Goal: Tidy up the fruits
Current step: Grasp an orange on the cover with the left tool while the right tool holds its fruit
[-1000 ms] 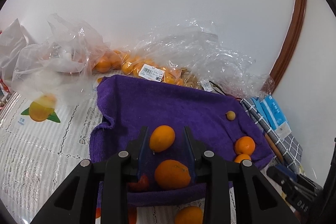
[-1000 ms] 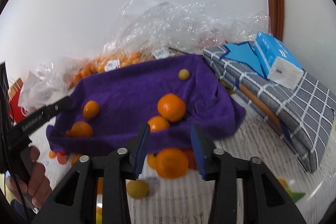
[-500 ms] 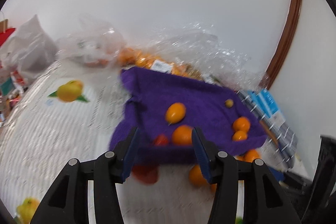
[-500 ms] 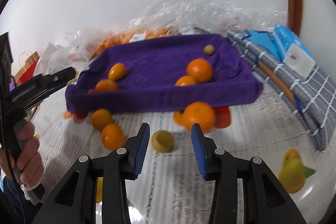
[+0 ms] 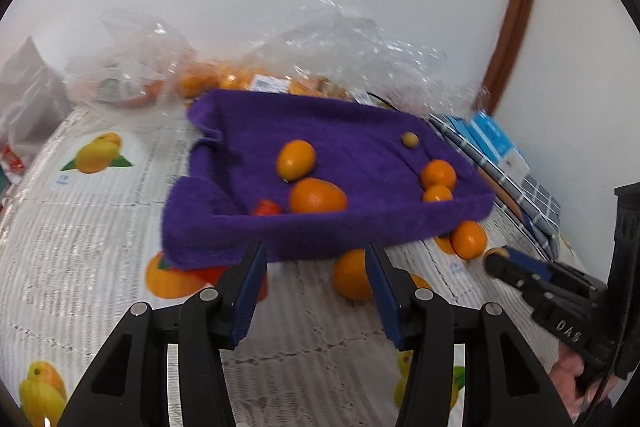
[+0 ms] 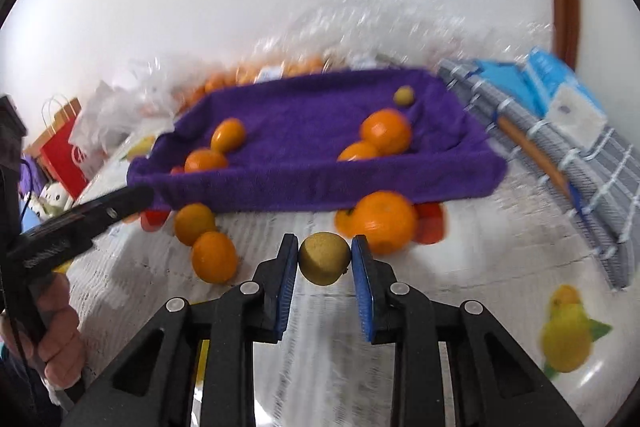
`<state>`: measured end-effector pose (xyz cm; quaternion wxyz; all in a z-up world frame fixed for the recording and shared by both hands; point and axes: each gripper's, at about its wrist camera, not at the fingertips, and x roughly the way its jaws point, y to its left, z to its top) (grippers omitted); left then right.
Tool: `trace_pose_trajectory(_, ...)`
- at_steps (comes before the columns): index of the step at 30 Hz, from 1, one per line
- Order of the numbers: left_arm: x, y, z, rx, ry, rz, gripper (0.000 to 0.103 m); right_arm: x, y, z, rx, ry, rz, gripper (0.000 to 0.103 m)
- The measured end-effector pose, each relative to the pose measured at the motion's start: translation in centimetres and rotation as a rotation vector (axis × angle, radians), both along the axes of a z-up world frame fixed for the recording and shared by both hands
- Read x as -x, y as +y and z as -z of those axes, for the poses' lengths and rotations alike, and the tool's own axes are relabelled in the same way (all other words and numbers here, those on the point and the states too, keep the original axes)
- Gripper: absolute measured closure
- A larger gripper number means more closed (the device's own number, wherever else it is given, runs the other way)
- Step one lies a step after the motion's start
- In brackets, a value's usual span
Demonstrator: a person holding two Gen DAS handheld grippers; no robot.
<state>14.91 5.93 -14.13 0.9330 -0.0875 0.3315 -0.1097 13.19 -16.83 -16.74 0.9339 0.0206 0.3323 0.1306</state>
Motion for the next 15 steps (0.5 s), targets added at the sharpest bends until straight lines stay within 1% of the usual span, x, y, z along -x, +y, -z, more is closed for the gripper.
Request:
trace_pose_trajectory(3,-0.4,-0.2,0.4,0.036,0.032,0.037,0.054,0.5,-1.6,-0.1,-0.002,-0.003,0.019,0.076)
trace_pose_trajectory(6,-1.0,-1.3,0.7,0.024,0.066,0.069,0.055,0.3,-3.3,0.2,-0.064,0.02,0.032,0.076)
trace_pose_trajectory(8,-1.5,-1.8,1.1,0.029,0.098,0.072,0.055,0.0,-3.6,0.4,-0.074,0.036,0.051,0.076)
trace_pose_trajectory(9,-1.7,-1.9,1.3,0.03,0.113,0.068,0.056,-0.1,-3.5,0.5,-0.075,0.043,0.046,0.076)
trace_pose_trajectory(10,-2.0,-2.0,1.5,0.032,0.13,0.064,0.06,-0.2,-3.4,0.5,-0.073,0.047,0.036,0.076)
trace_pose_trajectory(11,-2.2,-2.1,1.7,0.044,0.143,0.071,0.061,-0.3,-3.2,0.5,-0.069,0.047,0.028,0.076)
trace_pose_trajectory(13,-2.3,-2.1,1.8,0.047,0.141,0.068,0.062,-0.2,-3.2,0.5,-0.065,0.046,0.022,0.076)
trace_pose_trajectory(15,-2.0,-2.0,1.7,0.056,0.123,0.073,0.069,-0.3,-3.3,0.6,-0.07,0.051,0.024,0.076)
